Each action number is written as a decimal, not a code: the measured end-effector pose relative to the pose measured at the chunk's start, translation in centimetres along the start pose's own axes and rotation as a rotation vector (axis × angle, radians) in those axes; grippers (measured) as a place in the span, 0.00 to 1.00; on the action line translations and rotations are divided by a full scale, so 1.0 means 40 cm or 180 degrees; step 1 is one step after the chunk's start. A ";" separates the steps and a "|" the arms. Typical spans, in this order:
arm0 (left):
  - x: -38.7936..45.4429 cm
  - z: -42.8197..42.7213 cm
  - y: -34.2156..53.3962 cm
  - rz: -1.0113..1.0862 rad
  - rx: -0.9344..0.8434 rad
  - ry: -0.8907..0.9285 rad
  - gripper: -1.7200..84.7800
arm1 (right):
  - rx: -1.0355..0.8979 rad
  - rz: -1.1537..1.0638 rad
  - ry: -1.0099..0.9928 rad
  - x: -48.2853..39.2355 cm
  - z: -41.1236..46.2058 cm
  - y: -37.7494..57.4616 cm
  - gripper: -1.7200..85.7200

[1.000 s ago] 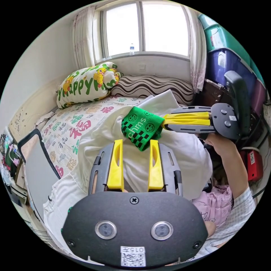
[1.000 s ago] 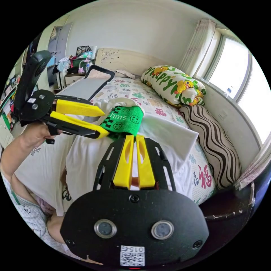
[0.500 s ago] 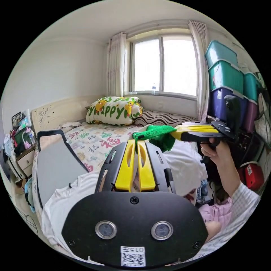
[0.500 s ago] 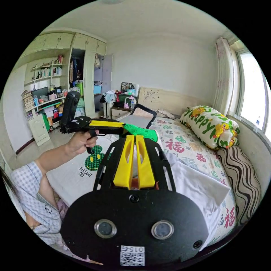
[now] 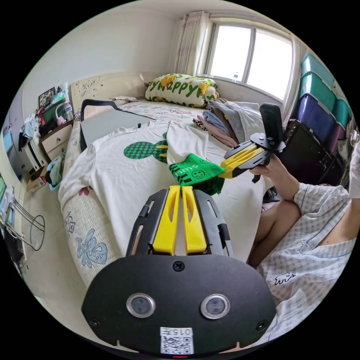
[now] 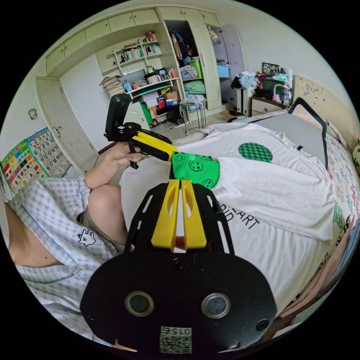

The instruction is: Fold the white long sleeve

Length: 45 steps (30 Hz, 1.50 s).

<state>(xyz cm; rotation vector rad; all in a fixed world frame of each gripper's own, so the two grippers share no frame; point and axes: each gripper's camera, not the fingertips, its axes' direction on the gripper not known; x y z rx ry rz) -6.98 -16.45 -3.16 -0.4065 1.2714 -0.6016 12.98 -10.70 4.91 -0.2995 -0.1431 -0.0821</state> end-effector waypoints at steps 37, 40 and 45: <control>0.019 -0.003 -0.073 0.0349 -0.0512 -0.1561 0.02 | -0.0576 -0.0268 0.0128 0.019 0.101 -0.105 0.04; -0.030 -0.051 -0.069 0.0268 -0.0554 -0.1991 0.02 | -0.0428 -0.0097 -0.0136 0.088 -0.006 -0.064 0.06; -0.154 -0.181 -0.206 0.0074 0.0165 -0.1009 0.02 | -0.0058 0.0600 0.0926 0.271 -0.228 0.032 0.08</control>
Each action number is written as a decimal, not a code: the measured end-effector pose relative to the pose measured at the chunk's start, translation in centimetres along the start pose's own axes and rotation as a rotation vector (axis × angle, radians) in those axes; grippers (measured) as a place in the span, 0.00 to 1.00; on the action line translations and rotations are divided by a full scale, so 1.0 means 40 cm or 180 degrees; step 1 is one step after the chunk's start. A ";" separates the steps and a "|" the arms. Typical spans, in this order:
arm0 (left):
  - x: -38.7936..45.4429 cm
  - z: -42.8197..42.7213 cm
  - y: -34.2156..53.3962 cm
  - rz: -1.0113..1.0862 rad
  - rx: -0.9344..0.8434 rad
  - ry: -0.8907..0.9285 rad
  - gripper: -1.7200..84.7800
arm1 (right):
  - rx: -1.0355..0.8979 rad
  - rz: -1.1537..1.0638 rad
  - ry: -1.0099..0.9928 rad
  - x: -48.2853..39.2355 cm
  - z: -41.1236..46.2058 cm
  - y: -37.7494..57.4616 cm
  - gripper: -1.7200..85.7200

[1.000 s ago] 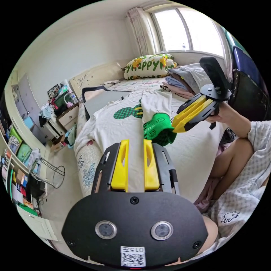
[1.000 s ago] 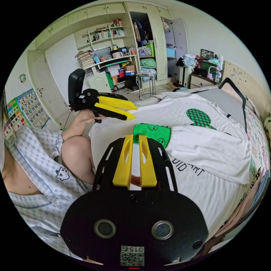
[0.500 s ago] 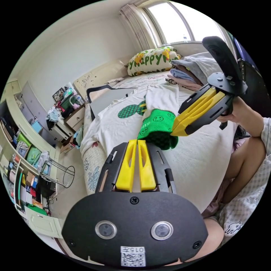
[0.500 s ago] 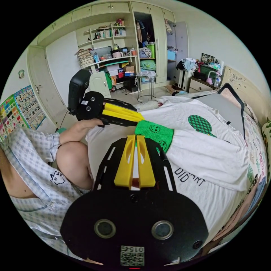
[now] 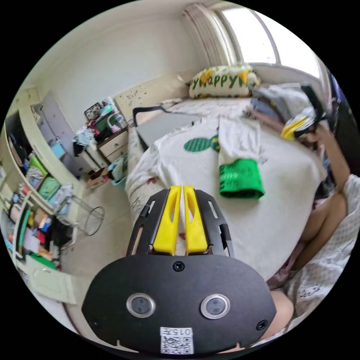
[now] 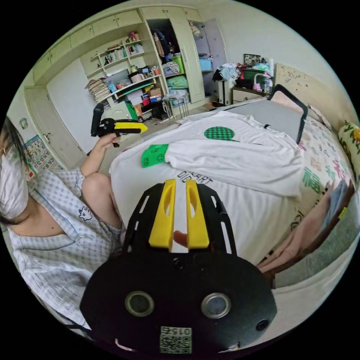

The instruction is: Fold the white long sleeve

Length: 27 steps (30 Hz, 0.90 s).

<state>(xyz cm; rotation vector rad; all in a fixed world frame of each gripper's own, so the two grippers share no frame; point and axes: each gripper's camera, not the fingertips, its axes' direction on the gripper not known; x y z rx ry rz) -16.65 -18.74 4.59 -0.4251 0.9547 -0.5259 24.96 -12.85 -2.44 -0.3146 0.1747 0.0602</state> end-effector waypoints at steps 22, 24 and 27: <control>-0.059 1.029 -0.954 -0.0752 -0.0886 0.1176 0.08 | -0.0122 0.0376 0.0818 0.237 0.127 -0.113 0.14; -0.058 1.089 -0.976 -0.0772 -0.0934 0.1367 0.10 | -0.0344 0.0324 0.1069 0.224 0.161 -0.133 0.15; -0.054 1.137 -1.001 -0.0804 -0.0949 0.1415 0.12 | -0.0602 0.0219 0.1305 0.209 0.207 -0.153 0.16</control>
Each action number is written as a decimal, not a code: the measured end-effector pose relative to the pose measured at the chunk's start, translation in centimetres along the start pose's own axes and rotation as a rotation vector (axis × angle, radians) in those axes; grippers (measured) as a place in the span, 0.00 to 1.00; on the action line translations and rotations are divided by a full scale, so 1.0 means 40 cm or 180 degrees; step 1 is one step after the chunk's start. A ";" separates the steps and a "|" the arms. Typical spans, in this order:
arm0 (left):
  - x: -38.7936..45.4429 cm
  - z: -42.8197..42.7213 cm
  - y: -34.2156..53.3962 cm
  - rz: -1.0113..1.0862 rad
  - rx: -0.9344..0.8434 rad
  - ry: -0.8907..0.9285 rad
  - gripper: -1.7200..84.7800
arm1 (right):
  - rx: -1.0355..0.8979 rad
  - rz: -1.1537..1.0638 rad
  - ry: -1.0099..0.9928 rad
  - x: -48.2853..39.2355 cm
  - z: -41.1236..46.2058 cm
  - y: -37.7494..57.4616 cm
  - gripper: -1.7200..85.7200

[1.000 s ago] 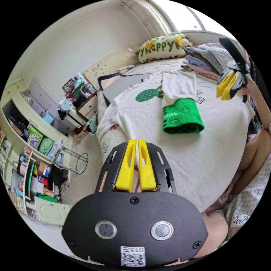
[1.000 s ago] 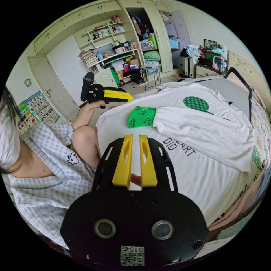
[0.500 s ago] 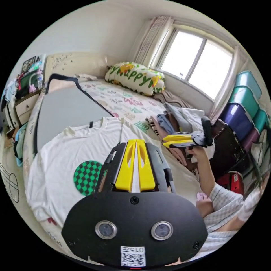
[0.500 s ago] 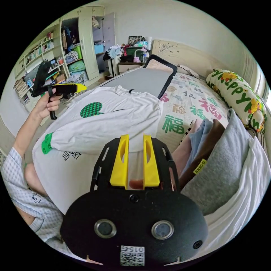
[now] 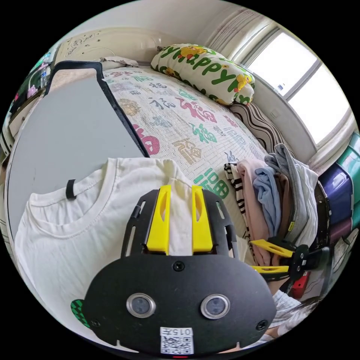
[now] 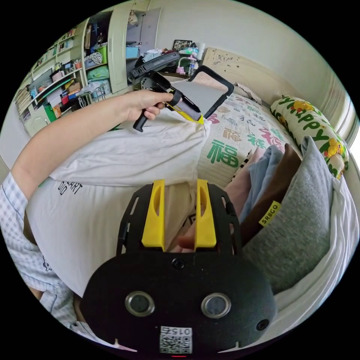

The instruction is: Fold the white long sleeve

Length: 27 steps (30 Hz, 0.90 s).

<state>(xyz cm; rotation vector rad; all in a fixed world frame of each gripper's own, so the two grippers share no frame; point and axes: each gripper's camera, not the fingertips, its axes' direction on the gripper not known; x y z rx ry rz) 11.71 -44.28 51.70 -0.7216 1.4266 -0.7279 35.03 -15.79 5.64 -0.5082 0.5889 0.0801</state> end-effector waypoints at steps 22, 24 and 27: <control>-0.019 0.081 -0.094 -0.0039 0.0031 -0.0249 0.09 | -0.0261 0.0209 0.0345 0.008 0.062 -0.050 0.07; -0.002 0.087 -0.104 0.0009 0.0041 -0.0429 0.06 | -0.0237 0.0218 0.0382 0.008 0.056 -0.043 0.06; 0.011 0.078 -0.118 0.0017 0.0174 -0.0561 0.03 | -0.0273 0.0216 0.0401 0.009 0.057 -0.036 0.05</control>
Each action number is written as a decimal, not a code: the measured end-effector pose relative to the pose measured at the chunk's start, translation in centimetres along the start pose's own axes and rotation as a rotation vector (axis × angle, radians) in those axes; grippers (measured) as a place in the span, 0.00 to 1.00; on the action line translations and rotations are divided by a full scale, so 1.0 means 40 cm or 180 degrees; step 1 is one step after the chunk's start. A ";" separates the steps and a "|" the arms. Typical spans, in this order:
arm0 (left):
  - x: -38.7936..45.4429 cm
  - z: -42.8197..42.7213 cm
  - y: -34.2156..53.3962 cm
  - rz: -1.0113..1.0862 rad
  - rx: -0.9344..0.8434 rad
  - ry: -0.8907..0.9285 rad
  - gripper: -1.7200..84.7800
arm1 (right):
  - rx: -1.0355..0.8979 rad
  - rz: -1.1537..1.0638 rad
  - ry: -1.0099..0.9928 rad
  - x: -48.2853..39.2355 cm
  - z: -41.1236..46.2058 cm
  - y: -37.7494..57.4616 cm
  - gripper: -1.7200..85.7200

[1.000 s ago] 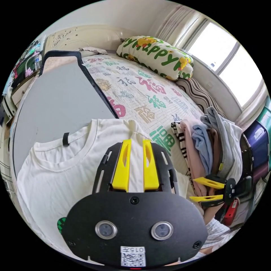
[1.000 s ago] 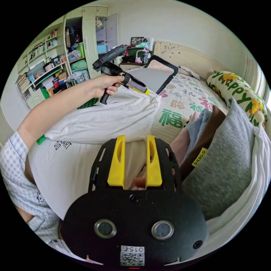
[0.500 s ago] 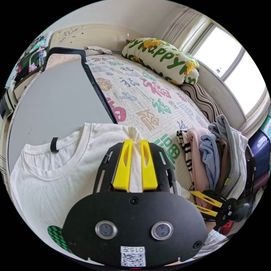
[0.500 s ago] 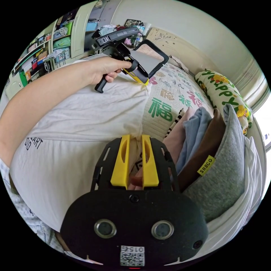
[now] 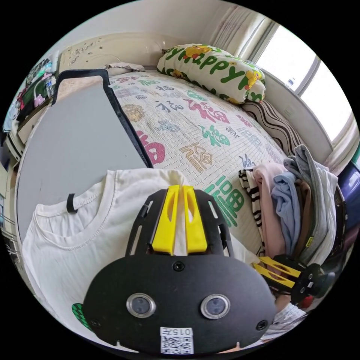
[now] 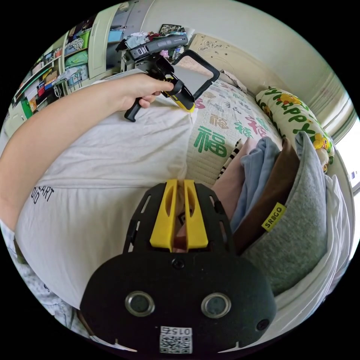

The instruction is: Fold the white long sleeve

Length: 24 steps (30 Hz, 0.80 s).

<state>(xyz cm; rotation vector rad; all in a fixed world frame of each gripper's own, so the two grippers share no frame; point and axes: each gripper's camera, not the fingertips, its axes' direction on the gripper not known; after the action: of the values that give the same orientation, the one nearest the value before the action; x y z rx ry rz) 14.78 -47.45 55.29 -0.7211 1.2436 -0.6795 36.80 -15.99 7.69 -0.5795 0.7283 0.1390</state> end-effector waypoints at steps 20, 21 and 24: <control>-0.085 -0.128 0.057 0.0107 0.0029 0.0090 0.11 | 0.0031 0.0083 -0.0047 0.048 -0.041 0.077 0.12; -0.087 -0.159 0.091 0.0208 0.0041 0.0100 0.11 | 0.0106 0.0076 -0.0051 0.050 -0.058 0.089 0.13; -0.084 -0.194 0.193 0.0467 -0.0089 0.0103 0.10 | 0.0430 0.0013 -0.0084 0.046 -0.103 0.120 0.13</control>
<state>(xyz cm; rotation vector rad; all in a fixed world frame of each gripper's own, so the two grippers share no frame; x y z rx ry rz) 7.05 -41.01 49.85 -0.6370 1.3241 -0.5563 34.24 -14.39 1.83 -0.4467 0.7074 0.1002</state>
